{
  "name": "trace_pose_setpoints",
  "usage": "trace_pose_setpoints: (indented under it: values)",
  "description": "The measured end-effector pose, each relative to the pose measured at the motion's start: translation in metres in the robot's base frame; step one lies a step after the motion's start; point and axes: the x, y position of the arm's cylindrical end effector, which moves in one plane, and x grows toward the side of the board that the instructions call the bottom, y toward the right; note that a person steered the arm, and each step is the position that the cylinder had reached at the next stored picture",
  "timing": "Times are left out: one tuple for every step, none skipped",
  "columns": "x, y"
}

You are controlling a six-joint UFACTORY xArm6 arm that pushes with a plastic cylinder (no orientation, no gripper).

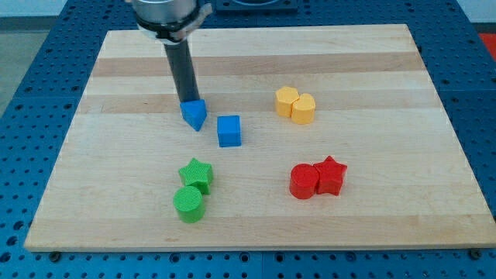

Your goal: Push the green blocks into the blue cube

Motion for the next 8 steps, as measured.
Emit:
trace_pose_setpoints:
  values:
    - [0.011, 0.004]
    - [0.020, 0.014]
    - [0.017, 0.014]
    - [-0.005, -0.010]
    - [-0.007, -0.048]
    - [0.035, -0.084]
    - [0.127, -0.096]
    - [0.161, -0.094]
